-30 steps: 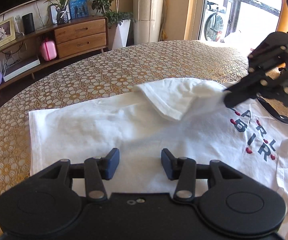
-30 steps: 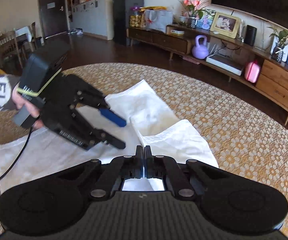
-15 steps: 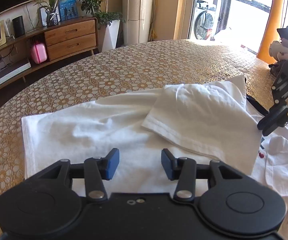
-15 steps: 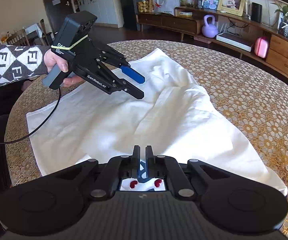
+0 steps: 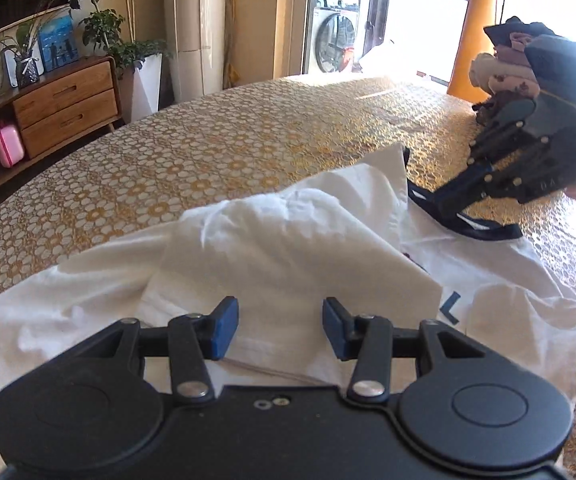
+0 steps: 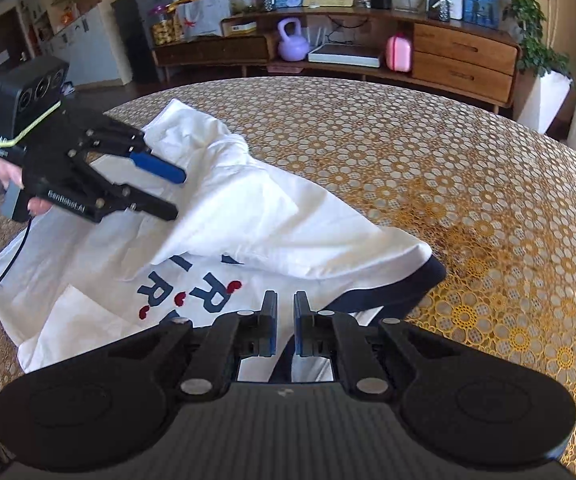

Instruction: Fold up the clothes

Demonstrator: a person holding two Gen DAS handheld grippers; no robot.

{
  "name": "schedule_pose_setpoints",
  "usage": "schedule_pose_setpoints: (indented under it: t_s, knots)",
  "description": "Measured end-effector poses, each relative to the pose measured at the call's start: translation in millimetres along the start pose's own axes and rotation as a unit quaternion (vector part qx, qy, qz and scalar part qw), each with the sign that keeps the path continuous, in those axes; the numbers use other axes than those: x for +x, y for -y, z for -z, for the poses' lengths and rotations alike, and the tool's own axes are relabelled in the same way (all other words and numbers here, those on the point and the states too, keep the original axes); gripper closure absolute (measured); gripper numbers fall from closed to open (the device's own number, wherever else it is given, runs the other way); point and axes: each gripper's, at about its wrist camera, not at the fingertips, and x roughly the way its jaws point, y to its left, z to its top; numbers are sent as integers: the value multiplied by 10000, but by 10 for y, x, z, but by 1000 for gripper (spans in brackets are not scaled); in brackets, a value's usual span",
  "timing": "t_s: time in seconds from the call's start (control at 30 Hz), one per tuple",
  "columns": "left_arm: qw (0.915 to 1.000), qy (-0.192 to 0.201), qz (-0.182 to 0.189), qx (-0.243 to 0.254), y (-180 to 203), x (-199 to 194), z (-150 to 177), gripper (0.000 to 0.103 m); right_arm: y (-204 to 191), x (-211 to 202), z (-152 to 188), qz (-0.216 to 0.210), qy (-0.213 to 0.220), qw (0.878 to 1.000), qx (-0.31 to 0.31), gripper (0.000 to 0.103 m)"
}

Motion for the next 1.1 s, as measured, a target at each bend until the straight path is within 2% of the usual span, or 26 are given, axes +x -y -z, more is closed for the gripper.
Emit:
schedule_pose_setpoints:
  t_s: [0.03,0.07,0.1,0.17,0.23,0.3,0.4,0.53,0.7,0.73,0.83,0.87,1.0,1.1]
  knots:
    - [10000,11,-31,48,18,6,31,0,-8,-3,12,-2,76,10000,-33,87]
    - [9999,20,-58,82,33,11,55,0,-29,2,18,37,113,9999,-80,77]
    - [10000,19,-63,55,32,8,52,0,-50,7,15,132,157,9997,-138,72]
    - [10000,17,-54,-18,20,2,62,0,-77,9,1,280,265,9990,-206,43]
    - [10000,20,-63,-25,17,4,62,0,-53,15,-17,227,282,9993,-29,42]
    - [10000,36,-86,-1,24,3,61,0,29,30,-24,59,299,9987,406,42]
    - [9999,67,-107,32,31,6,57,0,185,82,-24,-302,270,9922,1181,42]
    - [9999,86,-103,14,28,22,42,0,262,206,-63,-553,264,9830,1730,42]
    - [9999,143,-96,18,22,25,64,0,297,354,-130,-490,272,9734,2221,46]
    - [9998,157,-93,18,21,24,69,0,293,371,-131,-480,282,9721,2278,50]
    - [9998,186,-102,30,24,22,80,0,264,406,-139,-338,354,9722,2290,84]
    - [9998,187,-111,32,29,21,81,0,254,418,-144,-298,372,9726,2276,91]
    - [9997,186,-159,54,47,13,82,0,225,420,-233,21,548,9755,2128,95]
    - [9996,204,-200,55,54,4,87,0,380,382,-341,285,759,9725,2184,96]
